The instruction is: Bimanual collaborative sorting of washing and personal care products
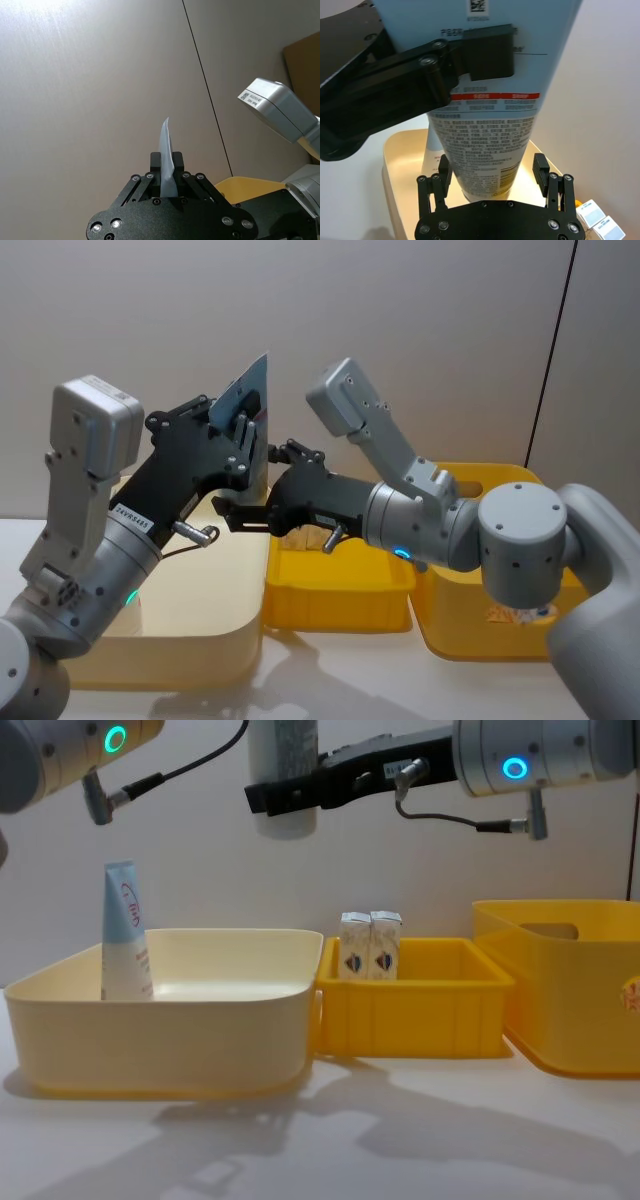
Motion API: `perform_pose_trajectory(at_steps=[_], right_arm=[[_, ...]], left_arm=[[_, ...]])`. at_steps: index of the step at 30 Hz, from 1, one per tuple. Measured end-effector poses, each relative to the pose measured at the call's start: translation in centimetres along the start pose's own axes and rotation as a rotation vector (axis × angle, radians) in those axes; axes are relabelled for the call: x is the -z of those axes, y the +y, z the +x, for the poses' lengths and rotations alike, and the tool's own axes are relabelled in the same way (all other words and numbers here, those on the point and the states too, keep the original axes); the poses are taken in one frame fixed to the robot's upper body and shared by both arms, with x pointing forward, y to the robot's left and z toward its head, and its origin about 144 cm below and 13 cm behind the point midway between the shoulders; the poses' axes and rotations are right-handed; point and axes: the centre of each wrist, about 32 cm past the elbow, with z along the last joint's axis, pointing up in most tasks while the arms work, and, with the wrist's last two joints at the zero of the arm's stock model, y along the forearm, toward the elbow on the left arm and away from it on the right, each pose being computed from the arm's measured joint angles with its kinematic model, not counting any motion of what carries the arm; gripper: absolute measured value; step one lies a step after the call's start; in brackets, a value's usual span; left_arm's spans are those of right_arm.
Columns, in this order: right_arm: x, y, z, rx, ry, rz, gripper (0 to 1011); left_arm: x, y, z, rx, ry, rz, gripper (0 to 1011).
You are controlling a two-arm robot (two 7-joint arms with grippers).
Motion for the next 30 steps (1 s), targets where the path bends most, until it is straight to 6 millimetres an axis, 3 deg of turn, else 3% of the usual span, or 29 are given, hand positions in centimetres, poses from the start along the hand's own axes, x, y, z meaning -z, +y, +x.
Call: perform_pose_trajectory(at_steps=[19, 30], right_arm=[[0.27, 0.58, -0.18, -0.040, -0.025, -0.002, 993], [0.34, 0.85, -0.26, -0.035, -0.030, 0.003, 709]], left_arm=[[0.01, 0.01, 0.00, 0.000, 0.000, 0.000, 139], [0.01, 0.01, 0.00, 0.000, 0.000, 0.000, 139]])
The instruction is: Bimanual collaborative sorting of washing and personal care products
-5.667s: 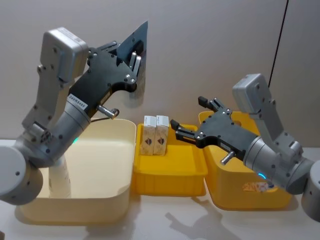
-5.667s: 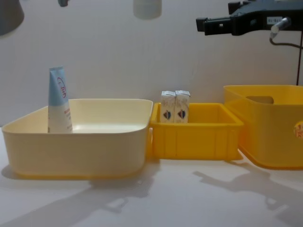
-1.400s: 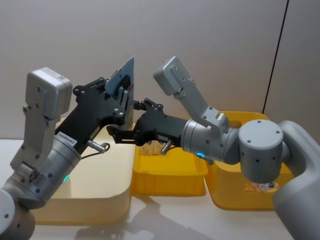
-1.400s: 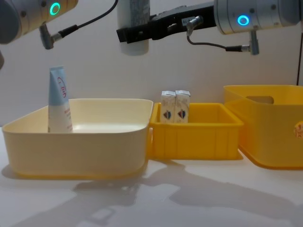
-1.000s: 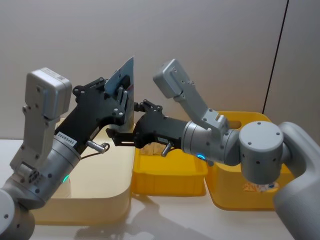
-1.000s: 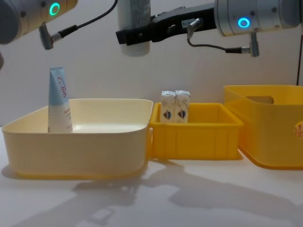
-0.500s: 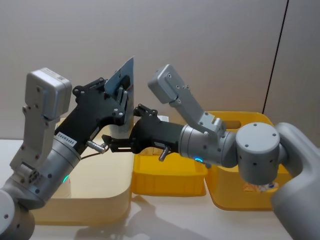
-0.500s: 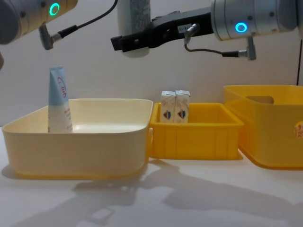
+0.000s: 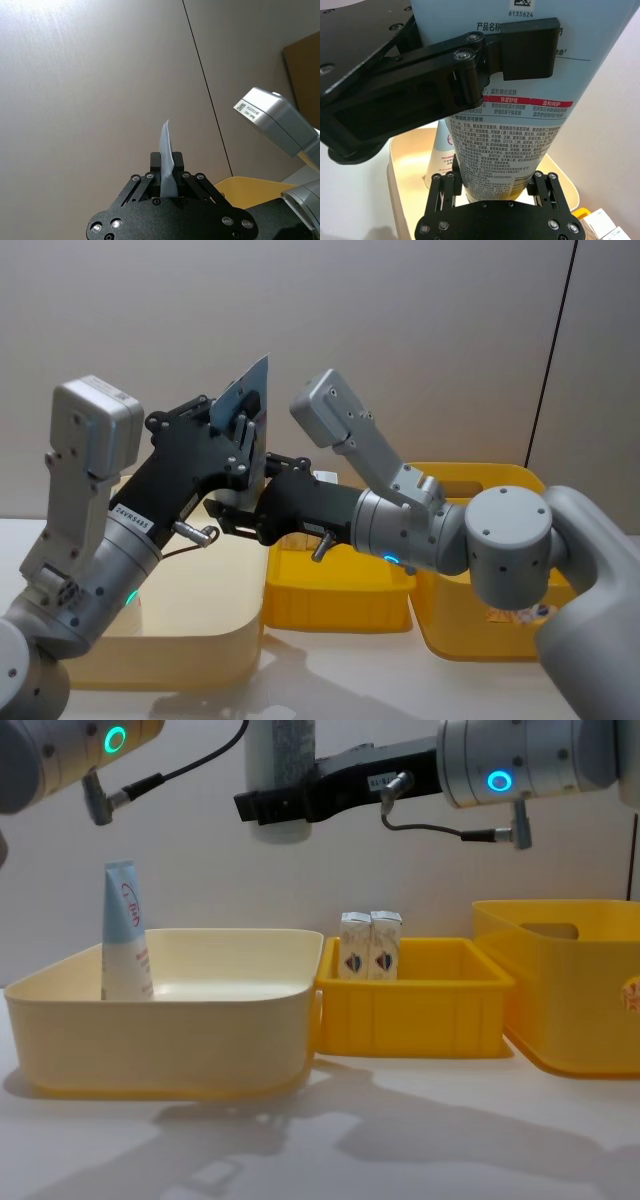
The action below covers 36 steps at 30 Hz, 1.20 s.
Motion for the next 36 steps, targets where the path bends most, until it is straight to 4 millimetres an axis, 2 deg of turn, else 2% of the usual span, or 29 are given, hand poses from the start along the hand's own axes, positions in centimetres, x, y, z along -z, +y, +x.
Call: perform_pose_trajectory(at_steps=[1, 3, 19, 26, 27, 28, 30, 33, 36], right_arm=[[0.00, 0.03, -0.01, 0.000, 0.000, 0.000, 673], [0.00, 0.05, -0.02, 0.001, -0.001, 0.001, 666], [0.05, 0.16, -0.04, 0.002, -0.004, 0.002, 666], [0.06, 0.18, -0.05, 0.003, -0.004, 0.001, 665], [0.05, 0.19, -0.05, 0.003, -0.004, 0.001, 666], [0.05, 0.19, -0.05, 0.003, -0.004, 0.001, 666], [0.05, 0.19, -0.05, 0.003, -0.004, 0.001, 666], [0.07, 0.17, -0.03, 0.005, -0.004, 0.001, 665], [0.11, 0.06, 0.10, 0.013, -0.003, 0.002, 665]], left_arm=[[0.00, 0.00, 0.00, 0.000, 0.000, 0.000, 139], [0.00, 0.00, 0.00, 0.000, 0.000, 0.000, 139], [0.00, 0.00, 0.00, 0.000, 0.000, 0.000, 146], [0.00, 0.00, 0.00, 0.000, 0.000, 0.000, 327], [0.00, 0.00, 0.00, 0.000, 0.000, 0.000, 384], [0.00, 0.00, 0.00, 0.000, 0.000, 0.000, 384], [0.00, 0.00, 0.00, 0.000, 0.000, 0.000, 485], [-0.01, -0.01, 0.00, 0.000, 0.000, 0.000, 544], [0.00, 0.00, 0.00, 0.000, 0.000, 0.000, 667]])
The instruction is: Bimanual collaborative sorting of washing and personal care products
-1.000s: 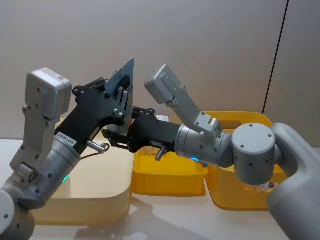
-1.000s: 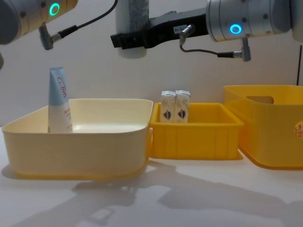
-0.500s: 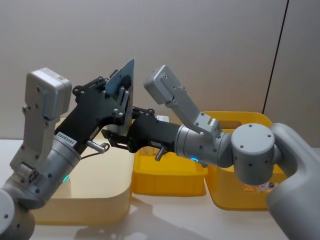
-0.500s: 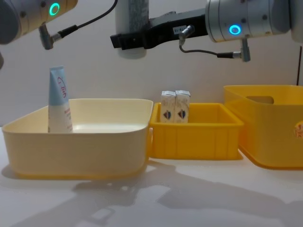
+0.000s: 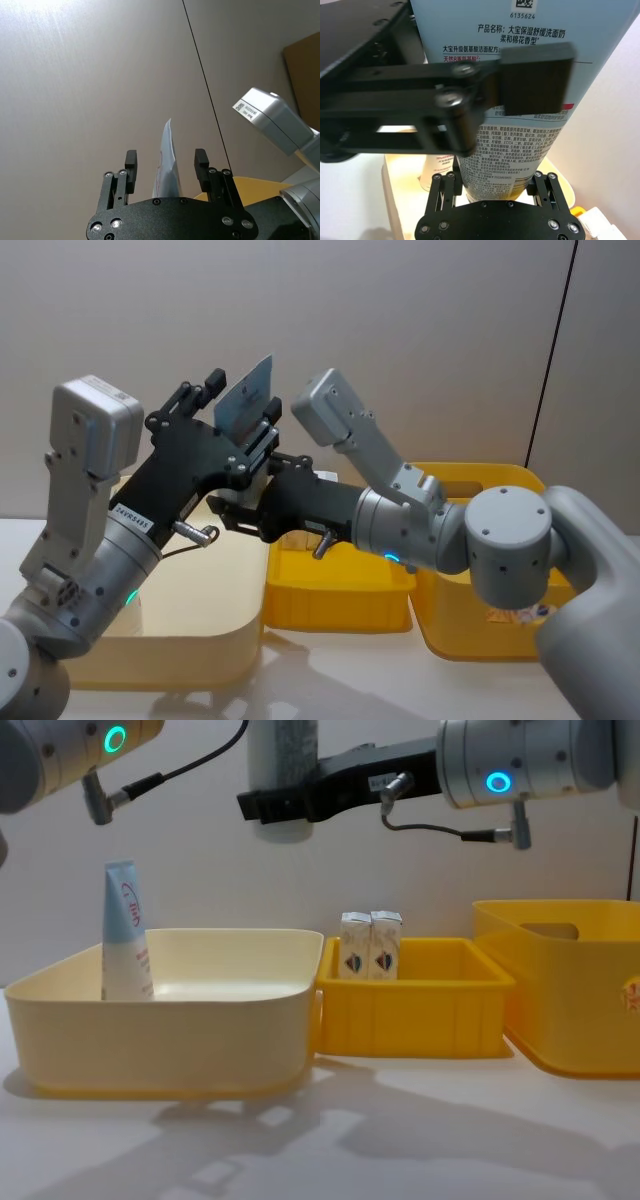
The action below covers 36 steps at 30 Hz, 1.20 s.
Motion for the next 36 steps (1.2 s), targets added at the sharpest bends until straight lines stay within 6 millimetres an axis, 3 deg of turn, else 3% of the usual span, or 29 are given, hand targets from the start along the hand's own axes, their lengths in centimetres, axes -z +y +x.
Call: perform_pose_trajectory(at_steps=[9, 13, 36], right_arm=[[0.2, -1.1, 1.1, 0.075, 0.007, -0.001, 665], [0.3, -1.8, 1.7, 0.120, 0.010, -0.006, 666], [0.8, -5.9, 5.8, 0.434, 0.013, -0.128, 666]], left_arm=[[0.0, 0.0, 0.0, 0.000, 0.000, 0.000, 930], [0.0, 0.0, 0.0, 0.000, 0.000, 0.000, 1003], [0.0, 0.0, 0.0, 0.000, 0.000, 0.000, 1003]])
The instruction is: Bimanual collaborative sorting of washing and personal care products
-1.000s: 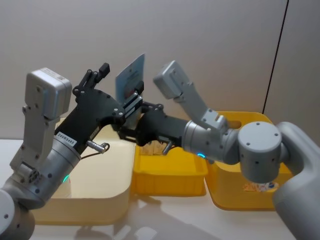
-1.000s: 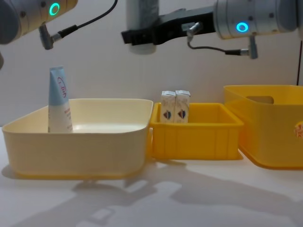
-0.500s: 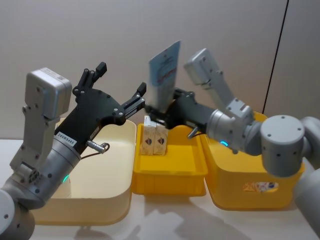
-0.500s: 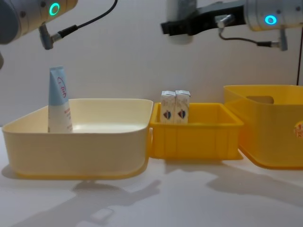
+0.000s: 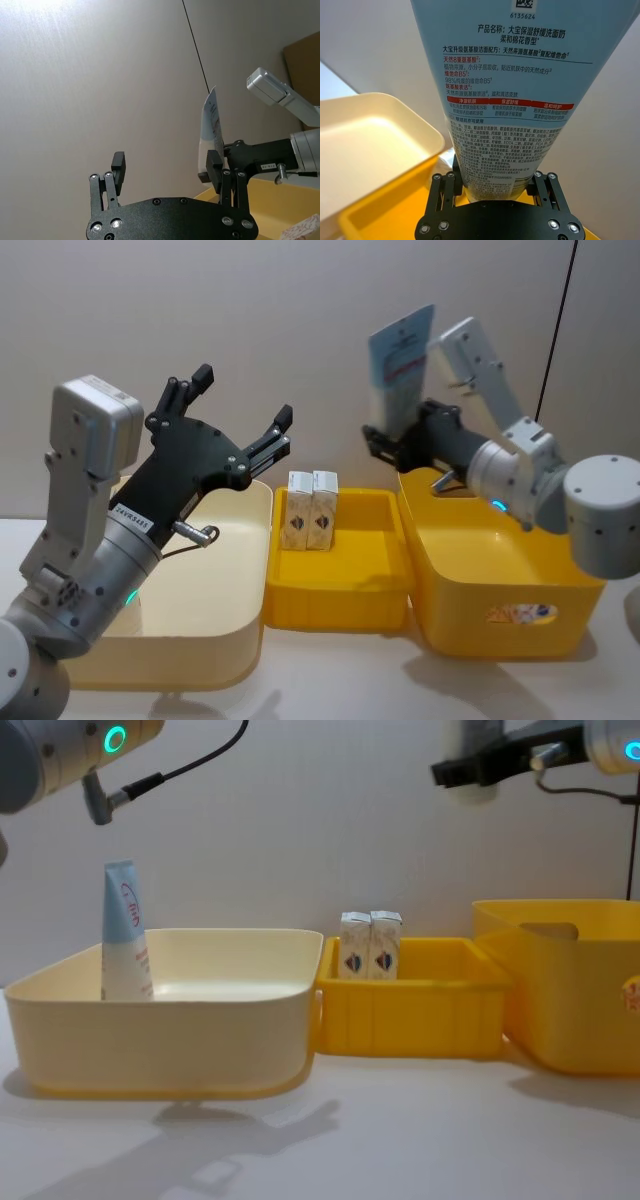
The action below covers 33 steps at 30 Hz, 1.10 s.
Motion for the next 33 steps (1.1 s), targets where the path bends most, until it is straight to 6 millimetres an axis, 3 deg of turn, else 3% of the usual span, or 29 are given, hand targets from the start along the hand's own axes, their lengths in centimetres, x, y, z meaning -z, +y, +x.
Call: perform_pose_trajectory(at_steps=[20, 33], right_arm=[[1.7, -1.4, 4.5, 0.248, 0.076, -0.242, 665], [3.2, -1.0, 6.4, 0.276, 0.194, -0.418, 665]], left_arm=[[0.0, 0.0, 0.0, 0.000, 0.000, 0.000, 1003], [0.0, 0.0, 0.0, 0.000, 0.000, 0.000, 1003]])
